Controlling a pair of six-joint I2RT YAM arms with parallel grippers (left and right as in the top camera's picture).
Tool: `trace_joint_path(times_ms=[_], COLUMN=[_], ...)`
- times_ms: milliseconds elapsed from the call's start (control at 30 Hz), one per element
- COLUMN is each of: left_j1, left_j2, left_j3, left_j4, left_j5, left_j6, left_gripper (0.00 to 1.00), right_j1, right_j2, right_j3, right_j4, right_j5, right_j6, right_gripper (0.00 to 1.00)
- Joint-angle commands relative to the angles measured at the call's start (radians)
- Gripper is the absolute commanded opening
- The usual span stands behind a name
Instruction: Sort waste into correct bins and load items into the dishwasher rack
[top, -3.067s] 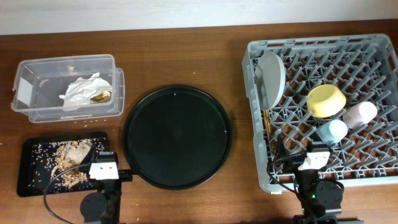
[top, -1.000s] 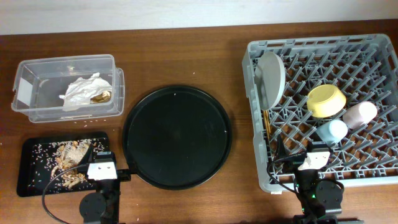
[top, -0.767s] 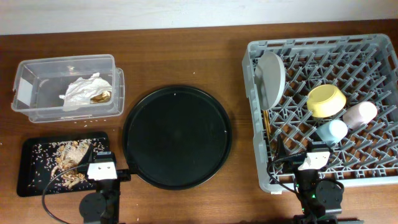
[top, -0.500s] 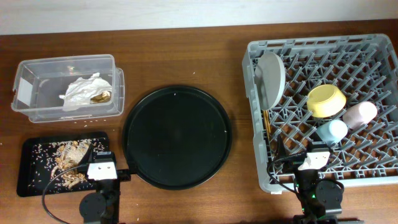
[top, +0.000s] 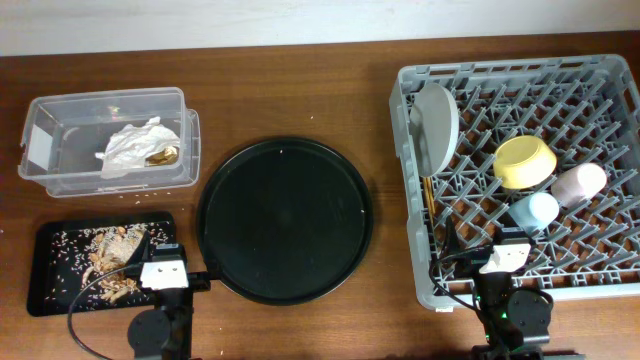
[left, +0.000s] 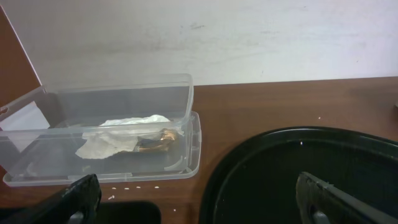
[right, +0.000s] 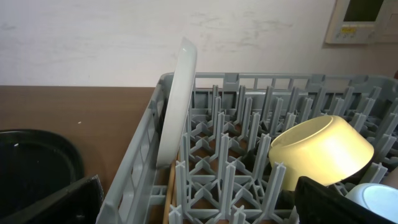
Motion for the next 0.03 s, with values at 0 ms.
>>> trace_joint_path(times_ms=[0], left_j1=[-0.004], left_j2=[-0.01], left_j3=[-0.003], left_j4=[-0.006], left_j5=[0.003], left_j6=[0.005], left_gripper=[0.99], right_j1=[-0.002], right_j2=[-0.008], right_j3=[-0.008], right_j4=[-0.003], right_j5=[0.008], right_j6=[0.008], right_gripper=[0.99])
